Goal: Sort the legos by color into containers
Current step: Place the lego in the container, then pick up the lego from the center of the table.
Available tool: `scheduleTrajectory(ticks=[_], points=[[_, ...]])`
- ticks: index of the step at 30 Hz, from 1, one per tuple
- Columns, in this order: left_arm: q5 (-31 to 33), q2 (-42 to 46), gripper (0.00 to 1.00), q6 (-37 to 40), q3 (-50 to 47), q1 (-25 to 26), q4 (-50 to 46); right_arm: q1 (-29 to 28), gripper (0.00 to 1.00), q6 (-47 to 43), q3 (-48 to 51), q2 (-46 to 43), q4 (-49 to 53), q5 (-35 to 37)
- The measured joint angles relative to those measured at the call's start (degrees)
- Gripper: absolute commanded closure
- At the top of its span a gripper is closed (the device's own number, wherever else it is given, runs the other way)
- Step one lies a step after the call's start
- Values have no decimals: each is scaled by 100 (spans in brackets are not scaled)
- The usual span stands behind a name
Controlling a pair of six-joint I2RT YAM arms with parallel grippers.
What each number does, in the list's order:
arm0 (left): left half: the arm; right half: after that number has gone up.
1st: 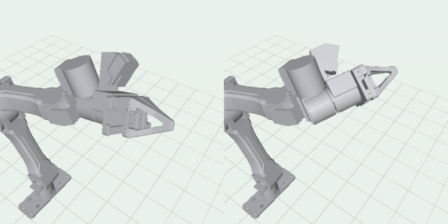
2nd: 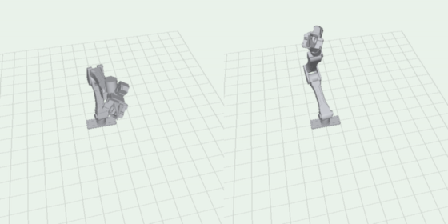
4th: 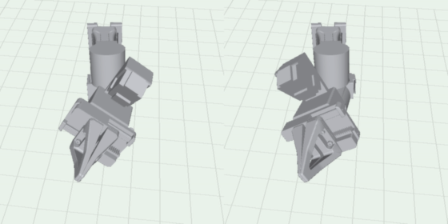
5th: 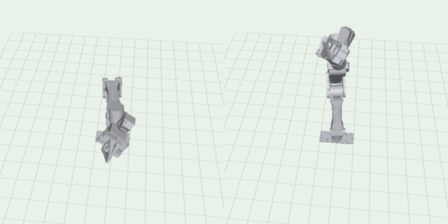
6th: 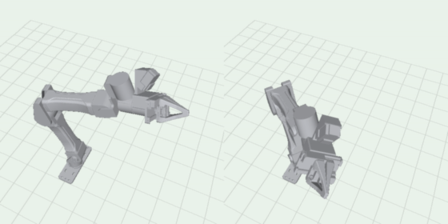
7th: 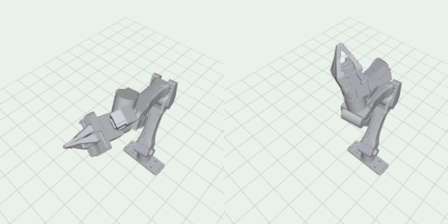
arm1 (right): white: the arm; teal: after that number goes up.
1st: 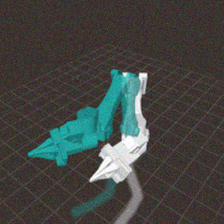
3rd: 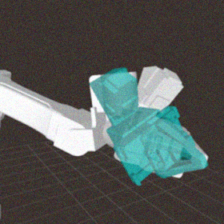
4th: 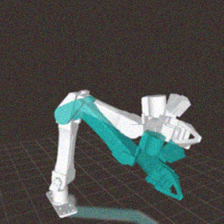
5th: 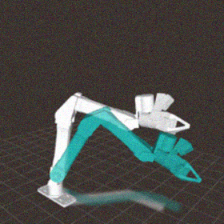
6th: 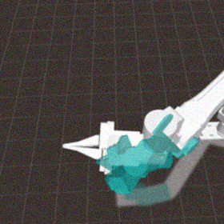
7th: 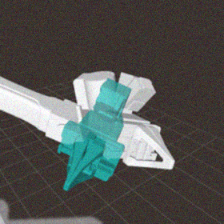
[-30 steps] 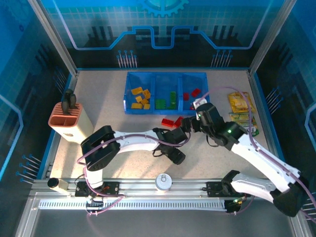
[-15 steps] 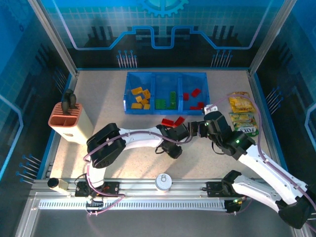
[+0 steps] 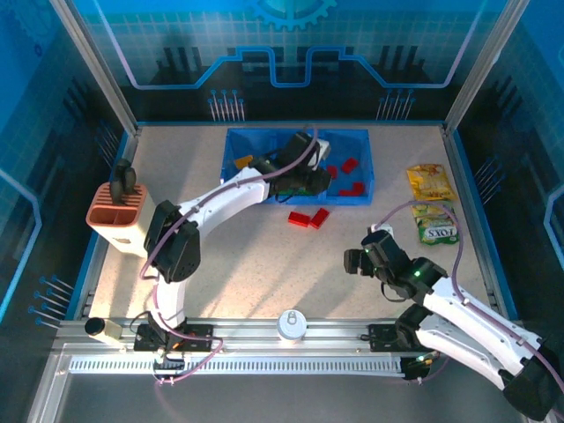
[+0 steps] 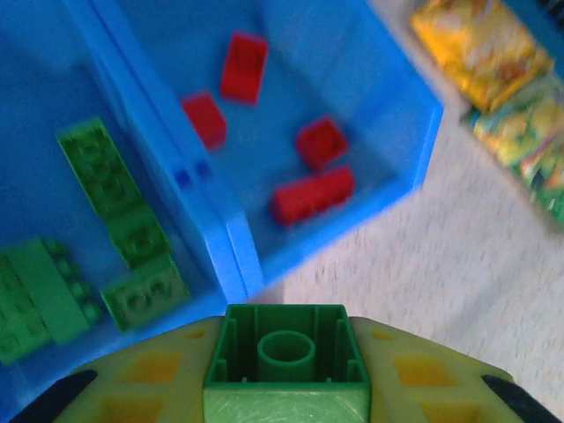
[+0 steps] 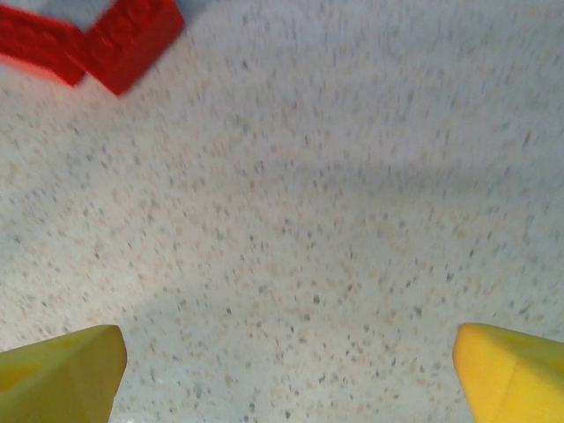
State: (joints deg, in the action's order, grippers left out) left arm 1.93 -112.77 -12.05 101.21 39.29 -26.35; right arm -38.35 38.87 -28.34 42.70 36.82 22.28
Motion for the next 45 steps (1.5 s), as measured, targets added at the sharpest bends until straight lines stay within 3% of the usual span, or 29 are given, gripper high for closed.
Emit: scheduleTrajectory(ticks=[7,14,16,19,23,29,37,45], points=[[229,-1034,74,-9,1266,-315,-168,-98,4,229,243,28,-136,-326],[380,-1694,69,-238,1486,-586,-439,-387,3,273,243,369,-358,-444],[387,-1797,58,-267,1537,-640,-487,-446,2,269,243,546,-437,-457],[374,-1838,22,-262,1574,-673,-505,-479,2,238,203,872,-474,-461],[358,-1775,15,-249,1502,-682,-361,-529,1,184,-20,1202,-503,-455],[313,-802,15,-236,485,-560,63,-540,1,166,-249,1451,-656,-398],[387,1862,16,-286,-2234,-120,1331,-214,7,192,-994,2247,-872,-492],[796,3270,17,-595,-4642,509,1766,264,16,227,-1982,3475,-1207,-905]])
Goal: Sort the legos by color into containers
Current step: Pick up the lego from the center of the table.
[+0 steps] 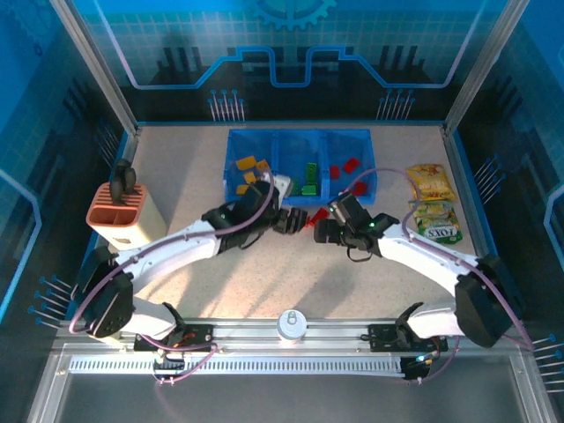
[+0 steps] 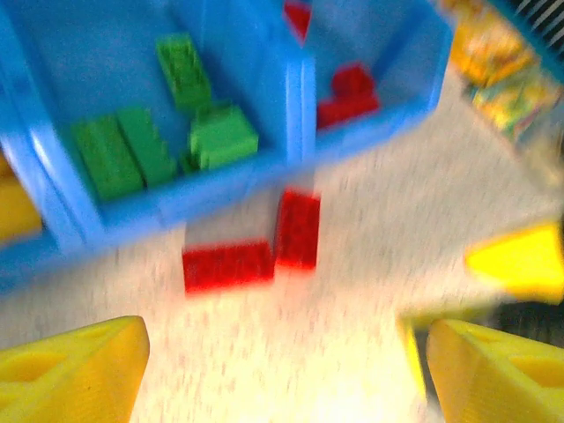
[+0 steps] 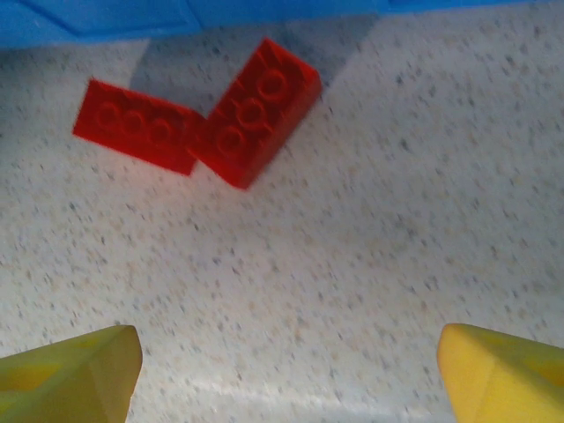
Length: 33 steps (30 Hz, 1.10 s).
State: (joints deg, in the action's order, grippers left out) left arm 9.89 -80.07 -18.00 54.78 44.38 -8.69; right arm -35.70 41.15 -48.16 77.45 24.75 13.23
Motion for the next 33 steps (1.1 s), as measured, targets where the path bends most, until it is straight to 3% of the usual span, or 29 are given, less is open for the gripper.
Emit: scheduleTrajectory(ticks=[6,13,25,33], points=[[304,815,18,-562,-1495,407,0,238,21,31,-732,935,-186,-201],[645,1668,19,-1222,-2430,619,-46,278,25,116,-1268,1829,-232,-227],[881,2533,19,-1816,-3067,726,-372,278,35,372,-2044,2793,22,234],[944,2662,20,-1926,-3099,745,-442,271,40,557,-2151,3073,160,485]])
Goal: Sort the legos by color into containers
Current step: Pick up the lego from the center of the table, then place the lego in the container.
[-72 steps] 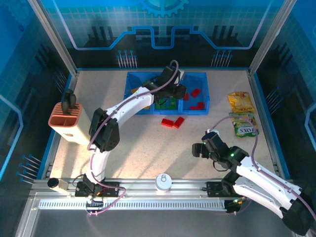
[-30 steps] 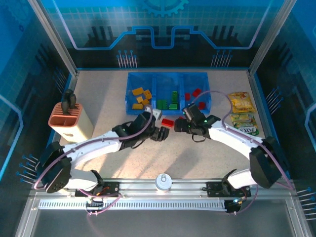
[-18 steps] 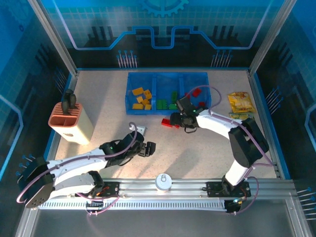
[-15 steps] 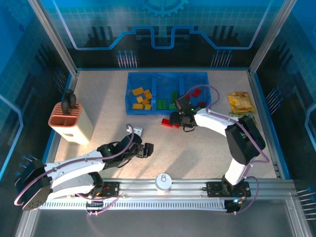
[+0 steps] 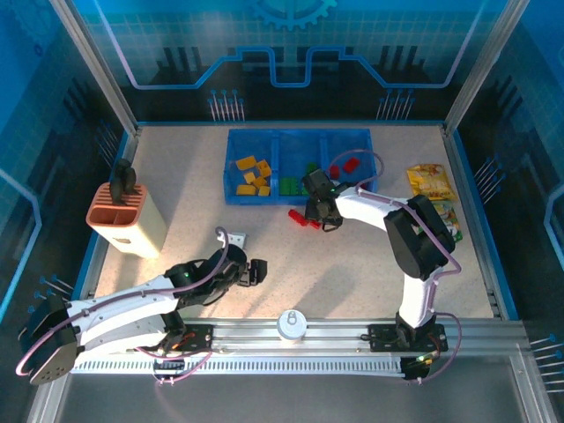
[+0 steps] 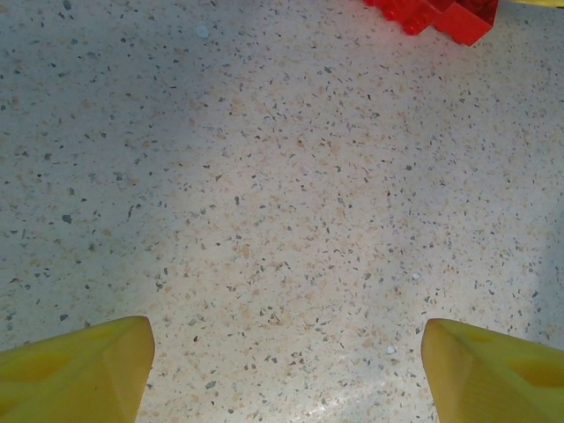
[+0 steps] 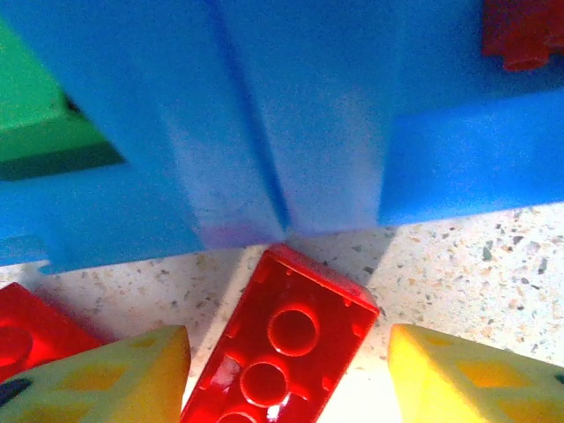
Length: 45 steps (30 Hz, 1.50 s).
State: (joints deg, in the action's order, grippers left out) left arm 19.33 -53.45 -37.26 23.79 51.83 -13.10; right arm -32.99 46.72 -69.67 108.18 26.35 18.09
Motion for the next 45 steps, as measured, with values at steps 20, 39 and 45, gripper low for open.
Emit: scheduleTrajectory(ticks=[20,39,45], points=[[103,-570,20,28,138,0,208,-92,69,42,1639,-2076,249,603],[83,-136,20,-17,223,22,0,1587,18,-1674,-1611,-13,726,-256],[81,-553,12,94,544,31,-118,1646,13,-1722,-1550,-514,778,-466]])
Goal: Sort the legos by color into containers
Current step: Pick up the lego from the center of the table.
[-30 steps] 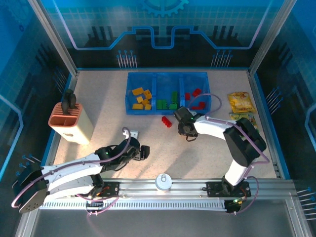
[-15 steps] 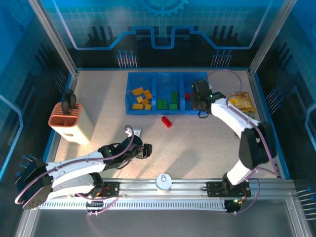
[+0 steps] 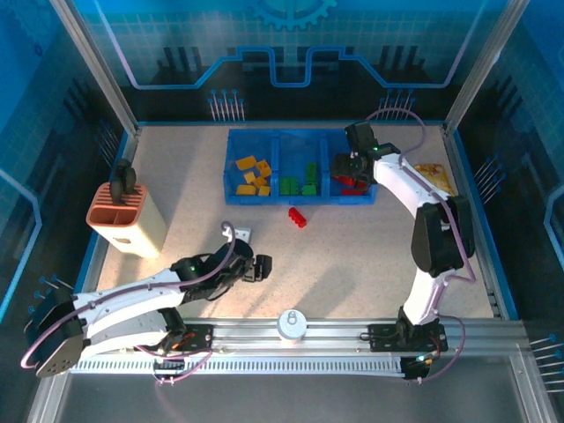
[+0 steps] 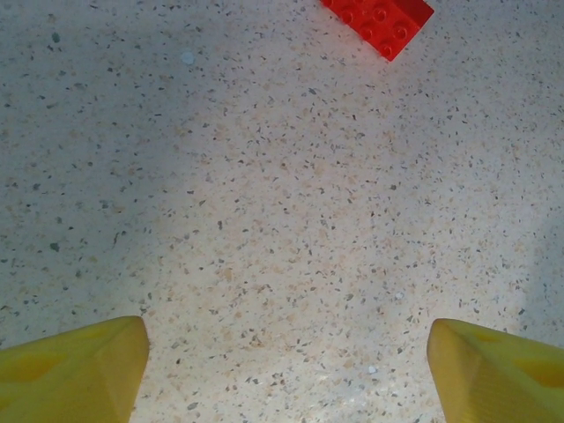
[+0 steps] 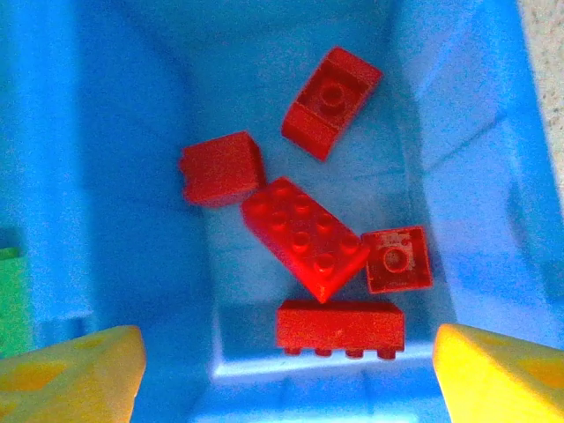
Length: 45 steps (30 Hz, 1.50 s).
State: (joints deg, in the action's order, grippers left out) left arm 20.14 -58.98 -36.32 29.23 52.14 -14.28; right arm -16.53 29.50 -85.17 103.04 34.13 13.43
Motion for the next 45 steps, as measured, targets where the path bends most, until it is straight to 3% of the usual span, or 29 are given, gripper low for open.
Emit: scheduleTrajectory(ticks=[9,19,30,39,45], points=[[-144,-1346,11,177,1145,-142,42,-66,11,20,966,-2046,-236,-192],[-457,-2857,13,177,2533,-428,-48,-70,9,26,2411,-2865,-264,-192],[-769,-4356,15,205,3790,-745,-212,-136,5,-24,3860,-4553,-275,-103],[-846,-5257,17,240,4789,-968,-455,-195,3,-101,4500,-5696,26,111],[-846,-5534,20,245,5069,-1043,-625,-221,2,-131,4734,-5936,232,199]])
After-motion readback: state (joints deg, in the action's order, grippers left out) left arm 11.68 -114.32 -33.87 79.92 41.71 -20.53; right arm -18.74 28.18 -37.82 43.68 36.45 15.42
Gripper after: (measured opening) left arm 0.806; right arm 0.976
